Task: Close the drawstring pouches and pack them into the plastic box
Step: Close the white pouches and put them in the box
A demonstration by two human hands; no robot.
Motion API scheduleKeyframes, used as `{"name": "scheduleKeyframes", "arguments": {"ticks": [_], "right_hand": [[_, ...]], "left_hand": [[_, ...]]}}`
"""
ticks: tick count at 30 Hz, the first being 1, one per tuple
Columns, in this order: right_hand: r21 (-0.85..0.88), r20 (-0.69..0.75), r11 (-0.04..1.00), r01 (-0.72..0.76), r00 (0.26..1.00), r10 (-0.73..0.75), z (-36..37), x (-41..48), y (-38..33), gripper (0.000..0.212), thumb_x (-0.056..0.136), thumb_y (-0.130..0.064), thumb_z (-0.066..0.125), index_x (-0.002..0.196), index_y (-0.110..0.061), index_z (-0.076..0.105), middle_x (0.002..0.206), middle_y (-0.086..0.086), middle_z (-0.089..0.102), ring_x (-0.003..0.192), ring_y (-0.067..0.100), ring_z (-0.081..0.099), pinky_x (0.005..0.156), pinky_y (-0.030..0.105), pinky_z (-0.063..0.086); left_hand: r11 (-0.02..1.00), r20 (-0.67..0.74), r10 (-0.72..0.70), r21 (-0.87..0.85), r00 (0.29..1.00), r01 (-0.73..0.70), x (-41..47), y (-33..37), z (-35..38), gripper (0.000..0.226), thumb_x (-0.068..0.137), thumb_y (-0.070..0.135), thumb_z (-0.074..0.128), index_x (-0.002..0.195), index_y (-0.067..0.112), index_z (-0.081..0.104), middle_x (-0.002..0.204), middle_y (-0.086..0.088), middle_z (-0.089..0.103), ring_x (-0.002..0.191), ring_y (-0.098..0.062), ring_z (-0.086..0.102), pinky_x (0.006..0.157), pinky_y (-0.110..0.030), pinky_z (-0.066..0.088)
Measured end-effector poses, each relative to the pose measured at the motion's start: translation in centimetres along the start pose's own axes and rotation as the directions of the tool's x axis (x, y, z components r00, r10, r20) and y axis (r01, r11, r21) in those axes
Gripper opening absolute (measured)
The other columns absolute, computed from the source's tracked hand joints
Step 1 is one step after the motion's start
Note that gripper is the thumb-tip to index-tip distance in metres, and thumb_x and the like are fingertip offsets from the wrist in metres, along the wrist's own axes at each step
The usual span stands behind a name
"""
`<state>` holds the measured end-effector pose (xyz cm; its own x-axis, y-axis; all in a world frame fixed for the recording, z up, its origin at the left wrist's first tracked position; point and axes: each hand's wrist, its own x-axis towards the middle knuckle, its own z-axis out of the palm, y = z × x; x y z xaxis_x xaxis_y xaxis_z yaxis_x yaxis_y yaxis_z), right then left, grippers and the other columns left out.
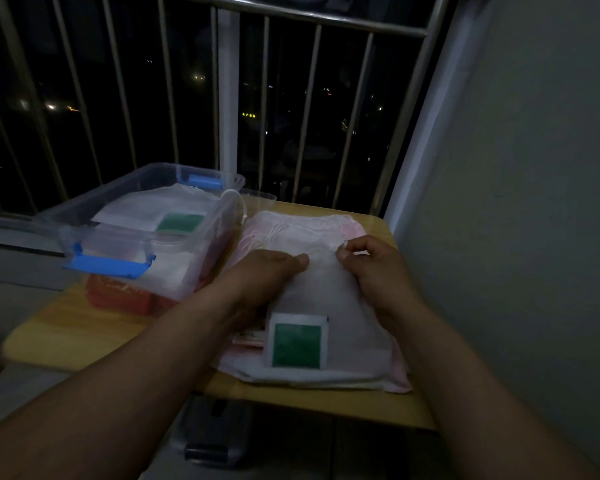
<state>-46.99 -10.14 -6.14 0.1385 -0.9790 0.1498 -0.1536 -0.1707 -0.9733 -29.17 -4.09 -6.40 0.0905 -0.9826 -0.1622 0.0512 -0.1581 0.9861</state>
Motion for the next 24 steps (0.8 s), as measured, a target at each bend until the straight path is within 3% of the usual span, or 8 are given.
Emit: {"name": "scheduleKeyframes", "arguments": {"ticks": [3,7,10,13,15,19,22,24], "right_hand": [[0.079,0.004,0.995,-0.060,0.998,0.060,0.0,0.2,0.0,0.016,0.094,-0.028,0.075,0.078,-0.027,0.075,0.110,0.001,0.075,0.093,0.022,0.067,0.082,0.036,0.054],[0.143,0.161,0.965,-0.222,0.967,0.198,-0.6,-0.8,-0.8,0.022,0.100,-0.035,0.066,0.103,-0.016,0.076,0.107,0.010,0.078,0.099,0.031,0.075,0.087,0.043,0.061],[0.109,0.308,0.957,-0.270,0.924,0.225,-1.0,-1.8,-1.2,0.021,0.101,-0.026,0.065,0.108,-0.008,0.074,0.103,0.010,0.080,0.092,0.026,0.077,0.083,0.040,0.062],[-0.057,0.210,0.990,-0.131,0.968,0.140,-1.0,-2.0,-0.8,0.015,0.101,-0.018,0.065,0.094,-0.010,0.076,0.089,0.005,0.080,0.076,0.016,0.076,0.063,0.027,0.060],[-0.145,0.135,0.987,-0.064,0.987,0.084,-1.1,-1.9,-0.6,0.018,0.102,-0.022,0.063,0.092,-0.015,0.076,0.083,-0.001,0.079,0.071,0.014,0.074,0.057,0.023,0.055],[-0.189,0.094,0.980,-0.055,0.993,0.074,-0.8,-1.9,-0.4,0.022,0.103,-0.025,0.060,0.092,-0.014,0.075,0.086,0.002,0.078,0.078,0.023,0.074,0.069,0.035,0.061],[-0.145,0.047,0.988,-0.048,0.997,0.056,-0.2,-1.3,-0.5,0.023,0.102,-0.024,0.061,0.085,-0.014,0.073,0.087,0.007,0.076,0.084,0.030,0.071,0.079,0.043,0.058],[-0.037,0.052,0.998,-0.058,0.997,0.060,0.5,-0.4,-1.5,0.019,0.104,-0.019,0.058,0.097,-0.012,0.073,0.095,0.009,0.077,0.089,0.030,0.073,0.083,0.045,0.060]], "left_hand": [[0.991,-0.069,0.126,0.053,0.990,-0.123,0.5,-0.4,-0.3,0.037,0.101,0.034,0.064,0.069,0.019,0.075,0.068,-0.009,0.068,0.067,-0.026,0.063,0.064,-0.034,0.052],[0.978,-0.186,0.210,0.035,0.960,-0.207,0.8,-0.3,-0.6,0.032,0.103,0.033,0.061,0.080,0.013,0.071,0.082,-0.009,0.071,0.078,-0.024,0.065,0.073,-0.032,0.053],[0.968,-0.274,0.250,0.058,0.929,-0.243,0.9,-0.4,-1.0,0.030,0.103,0.031,0.059,0.082,0.012,0.068,0.081,-0.012,0.068,0.077,-0.024,0.062,0.072,-0.033,0.052],[0.975,-0.256,0.216,-0.001,0.942,-0.224,0.5,-0.2,-1.2,0.038,0.099,0.042,0.062,0.091,0.007,0.072,0.095,-0.023,0.073,0.090,-0.039,0.072,0.086,-0.045,0.061],[0.985,-0.191,0.171,0.003,0.967,-0.174,0.0,-0.1,-1.3,0.040,0.098,0.044,0.065,0.099,0.005,0.073,0.096,-0.022,0.075,0.089,-0.038,0.074,0.079,-0.045,0.063],[0.978,-0.227,0.202,0.091,0.953,-0.186,0.1,-0.5,-1.7,0.026,0.099,0.032,0.067,0.090,0.008,0.072,0.077,-0.009,0.072,0.073,-0.026,0.068,0.067,-0.037,0.057],[0.980,-0.287,0.168,-0.050,0.943,-0.190,0.2,-0.6,-2.2,0.033,0.096,0.046,0.063,0.097,0.016,0.075,0.091,-0.009,0.078,0.088,-0.031,0.074,0.085,-0.050,0.061],[0.966,-0.287,0.060,-0.226,0.956,-0.128,0.0,-0.6,-2.3,0.042,0.099,0.053,0.054,0.115,0.019,0.074,0.104,-0.012,0.078,0.097,-0.034,0.076,0.086,-0.051,0.061]]}}
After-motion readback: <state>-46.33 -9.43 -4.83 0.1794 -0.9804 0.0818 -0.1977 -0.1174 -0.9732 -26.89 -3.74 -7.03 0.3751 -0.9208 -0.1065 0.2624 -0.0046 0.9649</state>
